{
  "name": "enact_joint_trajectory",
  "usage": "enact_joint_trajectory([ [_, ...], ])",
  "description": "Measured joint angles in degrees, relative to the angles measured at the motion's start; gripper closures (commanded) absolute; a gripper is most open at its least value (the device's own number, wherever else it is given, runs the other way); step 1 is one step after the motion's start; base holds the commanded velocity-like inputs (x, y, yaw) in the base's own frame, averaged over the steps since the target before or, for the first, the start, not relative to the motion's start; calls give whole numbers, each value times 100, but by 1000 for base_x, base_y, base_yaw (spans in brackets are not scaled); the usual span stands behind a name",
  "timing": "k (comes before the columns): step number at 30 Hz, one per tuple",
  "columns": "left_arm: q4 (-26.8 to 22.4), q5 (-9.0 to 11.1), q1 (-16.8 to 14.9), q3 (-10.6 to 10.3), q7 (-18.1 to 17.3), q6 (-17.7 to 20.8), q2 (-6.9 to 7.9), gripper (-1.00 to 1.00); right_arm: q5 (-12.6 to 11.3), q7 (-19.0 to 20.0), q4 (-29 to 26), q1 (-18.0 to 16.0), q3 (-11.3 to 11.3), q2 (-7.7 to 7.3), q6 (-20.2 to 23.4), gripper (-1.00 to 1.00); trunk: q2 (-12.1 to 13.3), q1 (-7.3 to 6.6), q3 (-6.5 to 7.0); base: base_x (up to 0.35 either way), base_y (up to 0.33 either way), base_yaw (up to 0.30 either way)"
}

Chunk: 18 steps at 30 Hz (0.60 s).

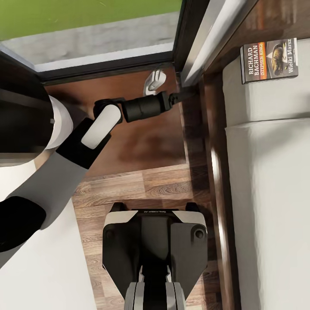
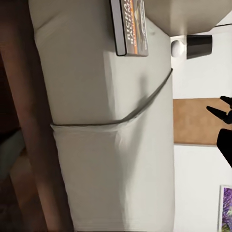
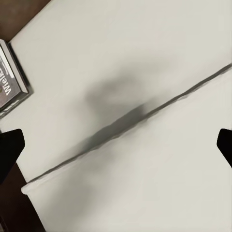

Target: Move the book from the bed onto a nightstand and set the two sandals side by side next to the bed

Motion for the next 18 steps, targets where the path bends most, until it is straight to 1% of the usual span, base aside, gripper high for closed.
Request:
enact_joint_trajectory([
  [3,66,-7,-2,1,-48,-5,5,-100,0,-1,0,0,0,8,0,-100,0,0,0,0,0,0],
  [5,234,-26,-24,0,-197,-16,-1,-100,0,-2,-1,0,0,20,0,-100,0,0,0,0,0,0],
  [8,339,-33,-48,-1,-301,-20,-12,-100,0,-3,-2,0,0,23,0,-100,0,0,0,0,0,0],
  [10,557,-47,-153,-6,-512,-37,-34,-100,0,-4,-6,0,0,24,2,-100,0,0,0,0,0,0],
  [15,777,-57,-304,-14,-699,-83,-55,-100,-2,-4,-8,0,0,19,5,-100,0,0,0,0,0,0],
  [17,949,-64,-430,-16,-835,-147,-75,-100,0,-2,-11,0,0,12,7,-100,0,0,0,0,0,0],
  [18,952,-65,-432,-17,-837,-148,-75,-100,0,-2,-11,0,0,12,7,-100,0,0,0,0,0,0],
])
